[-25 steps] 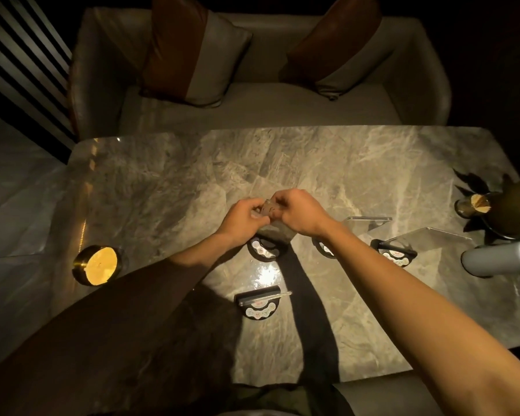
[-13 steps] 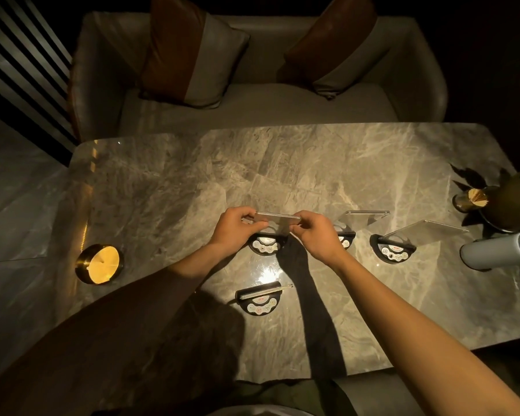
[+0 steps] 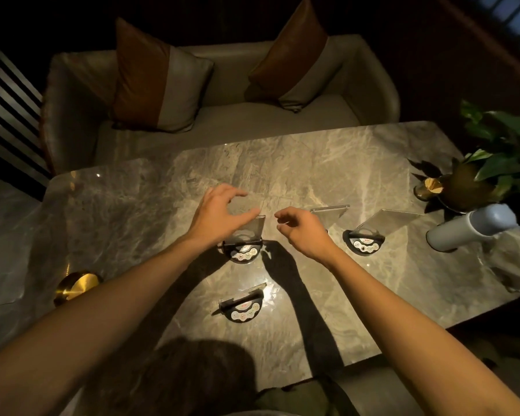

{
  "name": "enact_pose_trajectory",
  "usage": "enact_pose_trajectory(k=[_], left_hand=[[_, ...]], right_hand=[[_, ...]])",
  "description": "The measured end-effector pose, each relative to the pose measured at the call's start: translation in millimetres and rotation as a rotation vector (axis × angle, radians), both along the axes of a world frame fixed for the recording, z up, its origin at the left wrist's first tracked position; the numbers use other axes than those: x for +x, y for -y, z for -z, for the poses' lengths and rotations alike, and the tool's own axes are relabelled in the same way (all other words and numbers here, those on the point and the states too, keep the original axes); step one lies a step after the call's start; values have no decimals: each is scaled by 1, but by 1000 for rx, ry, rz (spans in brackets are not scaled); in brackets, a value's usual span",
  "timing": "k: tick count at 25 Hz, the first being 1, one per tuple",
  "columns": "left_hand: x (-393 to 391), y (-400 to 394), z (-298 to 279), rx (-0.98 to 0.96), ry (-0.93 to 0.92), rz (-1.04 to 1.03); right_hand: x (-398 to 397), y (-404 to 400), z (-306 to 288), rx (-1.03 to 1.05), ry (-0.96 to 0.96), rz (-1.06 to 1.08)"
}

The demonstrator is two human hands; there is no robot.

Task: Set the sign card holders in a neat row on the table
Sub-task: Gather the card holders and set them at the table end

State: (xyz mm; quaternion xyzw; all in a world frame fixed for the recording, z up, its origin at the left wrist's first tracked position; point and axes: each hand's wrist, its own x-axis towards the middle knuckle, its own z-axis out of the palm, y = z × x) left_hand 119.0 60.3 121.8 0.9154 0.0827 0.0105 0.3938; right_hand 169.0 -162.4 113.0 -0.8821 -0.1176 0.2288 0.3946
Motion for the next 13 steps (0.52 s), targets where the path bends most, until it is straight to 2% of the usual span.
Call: enact_pose_trajectory(k=[5, 10, 13], left_hand=[[37, 65, -29, -31, 93, 156], [63, 146, -31, 0, 81, 319], [78, 194, -30, -18, 65, 355]], right_hand=[[13, 48, -30, 73, 98, 101], [26, 129, -42, -37, 316, 174], [35, 179, -37, -102, 368, 236]])
